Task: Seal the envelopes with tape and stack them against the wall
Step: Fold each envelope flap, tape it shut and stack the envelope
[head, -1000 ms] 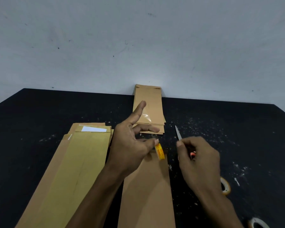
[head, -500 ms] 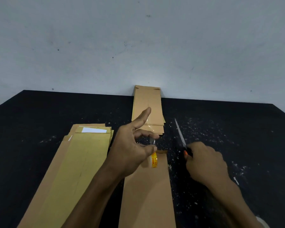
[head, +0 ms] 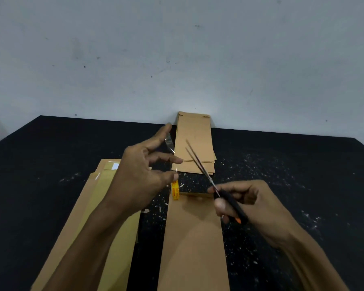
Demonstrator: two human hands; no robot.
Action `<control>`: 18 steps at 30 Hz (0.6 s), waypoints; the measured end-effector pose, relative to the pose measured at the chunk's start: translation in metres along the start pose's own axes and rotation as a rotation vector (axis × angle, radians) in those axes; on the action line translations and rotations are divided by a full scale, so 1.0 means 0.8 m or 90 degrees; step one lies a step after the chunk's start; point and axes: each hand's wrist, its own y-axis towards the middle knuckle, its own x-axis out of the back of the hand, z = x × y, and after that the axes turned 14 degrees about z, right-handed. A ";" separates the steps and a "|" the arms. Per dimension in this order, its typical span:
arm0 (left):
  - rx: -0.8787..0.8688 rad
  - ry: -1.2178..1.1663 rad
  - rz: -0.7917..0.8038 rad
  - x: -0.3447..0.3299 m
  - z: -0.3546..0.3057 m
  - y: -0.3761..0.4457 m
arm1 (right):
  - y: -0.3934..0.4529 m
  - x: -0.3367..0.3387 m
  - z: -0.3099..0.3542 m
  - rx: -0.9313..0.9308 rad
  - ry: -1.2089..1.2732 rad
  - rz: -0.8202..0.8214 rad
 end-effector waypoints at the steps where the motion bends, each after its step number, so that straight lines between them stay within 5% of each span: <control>1: 0.007 0.009 0.002 0.005 0.000 -0.002 | 0.000 0.001 -0.001 -0.010 -0.012 0.029; 11: 0.124 0.053 0.252 0.040 -0.004 -0.019 | 0.000 0.003 -0.004 -0.100 -0.100 0.210; 18: 0.165 0.073 0.299 0.043 0.003 -0.022 | 0.002 0.001 -0.009 -0.097 -0.118 0.223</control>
